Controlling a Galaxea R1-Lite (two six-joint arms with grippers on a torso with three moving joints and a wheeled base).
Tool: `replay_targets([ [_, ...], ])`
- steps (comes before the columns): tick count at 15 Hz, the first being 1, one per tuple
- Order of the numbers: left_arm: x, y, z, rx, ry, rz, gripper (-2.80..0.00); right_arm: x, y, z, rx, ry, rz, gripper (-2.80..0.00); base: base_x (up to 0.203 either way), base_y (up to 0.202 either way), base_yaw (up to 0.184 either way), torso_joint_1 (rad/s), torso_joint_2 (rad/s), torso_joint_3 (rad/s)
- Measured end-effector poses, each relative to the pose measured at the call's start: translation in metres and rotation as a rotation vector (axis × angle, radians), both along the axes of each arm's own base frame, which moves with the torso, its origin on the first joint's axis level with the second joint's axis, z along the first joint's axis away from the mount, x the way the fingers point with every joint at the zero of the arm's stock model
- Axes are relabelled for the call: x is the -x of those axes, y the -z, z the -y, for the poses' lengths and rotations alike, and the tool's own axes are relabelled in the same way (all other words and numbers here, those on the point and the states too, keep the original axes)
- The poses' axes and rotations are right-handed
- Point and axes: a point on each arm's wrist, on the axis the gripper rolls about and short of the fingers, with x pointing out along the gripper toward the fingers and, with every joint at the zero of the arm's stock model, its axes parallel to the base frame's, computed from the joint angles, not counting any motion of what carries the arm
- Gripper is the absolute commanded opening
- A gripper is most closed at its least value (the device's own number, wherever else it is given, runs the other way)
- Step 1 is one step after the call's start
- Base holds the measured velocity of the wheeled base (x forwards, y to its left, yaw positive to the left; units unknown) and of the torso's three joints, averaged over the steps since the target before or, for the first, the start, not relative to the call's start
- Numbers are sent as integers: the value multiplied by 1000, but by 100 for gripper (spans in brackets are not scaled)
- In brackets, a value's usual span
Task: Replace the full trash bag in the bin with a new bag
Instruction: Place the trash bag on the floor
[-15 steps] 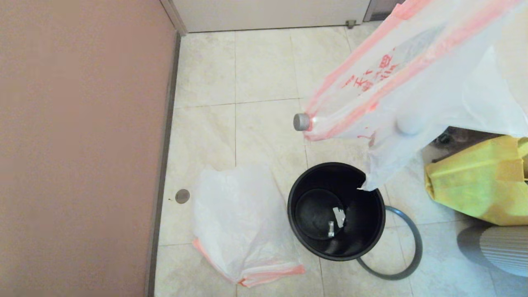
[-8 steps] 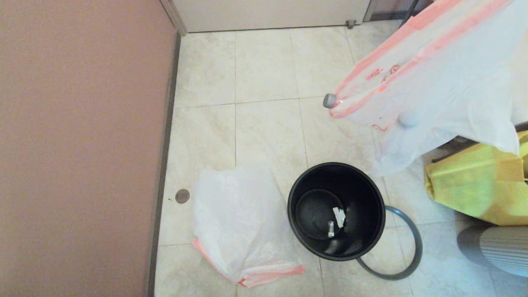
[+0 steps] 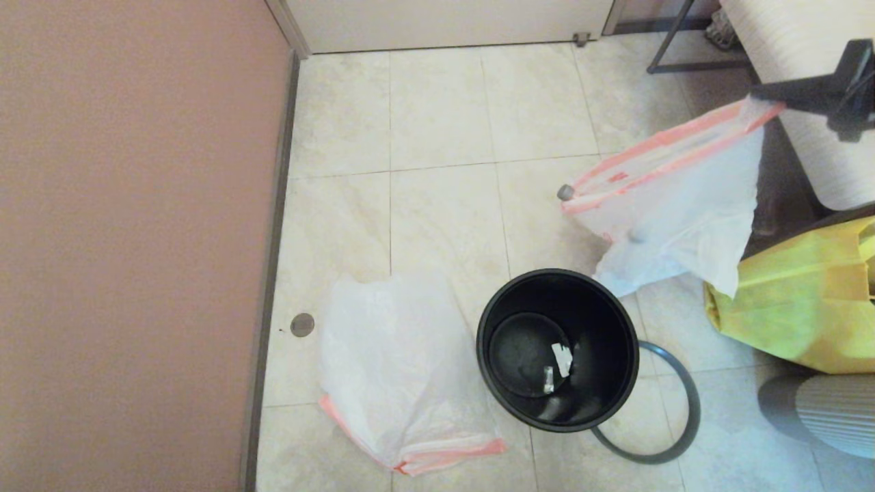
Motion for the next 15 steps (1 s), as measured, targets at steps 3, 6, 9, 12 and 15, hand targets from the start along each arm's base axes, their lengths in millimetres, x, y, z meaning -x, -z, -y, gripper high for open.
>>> replay_targets([
  [3,0,0,0,0,0,0,-280,-56,59,23,-3,-9,-139,-280,0,0,0,0,0,0],
  [6,0,0,0,0,0,0,-280,-95,119,39,-36,2,-287,-280,0,0,0,0,0,0],
  [9,0,0,0,0,0,0,-280,-115,164,46,-60,59,-415,-116,0,0,0,0,0,0],
  [12,0,0,0,0,0,0,-280,-117,180,45,-28,153,-503,0,0,0,0,0,0,0],
  [15,0,0,0,0,0,0,-280,-97,157,40,-20,175,-541,0,0,0,0,0,0,0],
])
